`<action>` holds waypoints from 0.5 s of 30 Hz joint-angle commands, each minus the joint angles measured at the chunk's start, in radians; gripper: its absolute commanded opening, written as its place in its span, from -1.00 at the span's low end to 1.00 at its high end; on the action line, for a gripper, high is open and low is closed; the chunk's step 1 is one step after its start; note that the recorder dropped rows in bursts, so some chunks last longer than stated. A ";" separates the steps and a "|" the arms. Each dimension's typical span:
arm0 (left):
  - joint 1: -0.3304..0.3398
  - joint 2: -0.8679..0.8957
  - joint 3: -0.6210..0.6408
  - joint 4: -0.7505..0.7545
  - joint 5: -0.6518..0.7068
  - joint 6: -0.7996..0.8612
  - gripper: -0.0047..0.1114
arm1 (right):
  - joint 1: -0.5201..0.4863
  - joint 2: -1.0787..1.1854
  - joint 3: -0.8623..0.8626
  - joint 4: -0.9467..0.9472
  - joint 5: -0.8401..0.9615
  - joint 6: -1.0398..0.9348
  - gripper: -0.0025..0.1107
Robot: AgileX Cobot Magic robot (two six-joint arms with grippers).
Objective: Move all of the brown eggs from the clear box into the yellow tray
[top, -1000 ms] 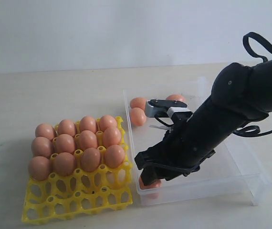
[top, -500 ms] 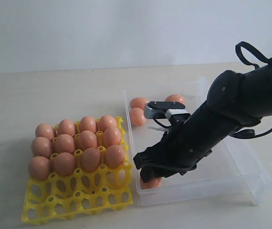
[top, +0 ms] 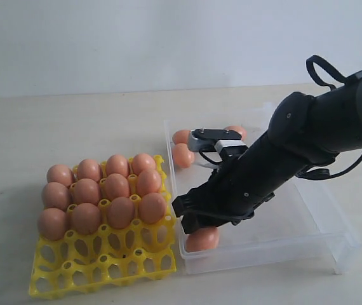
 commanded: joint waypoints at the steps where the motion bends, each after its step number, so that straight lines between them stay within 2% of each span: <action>1: -0.004 -0.006 -0.004 -0.001 -0.010 -0.003 -0.92 | 0.001 0.044 -0.027 -0.008 0.042 -0.010 -0.01; 15: -0.004 -0.006 -0.004 -0.001 -0.010 -0.003 -0.92 | 0.001 0.049 -0.027 -0.052 0.096 0.002 -0.01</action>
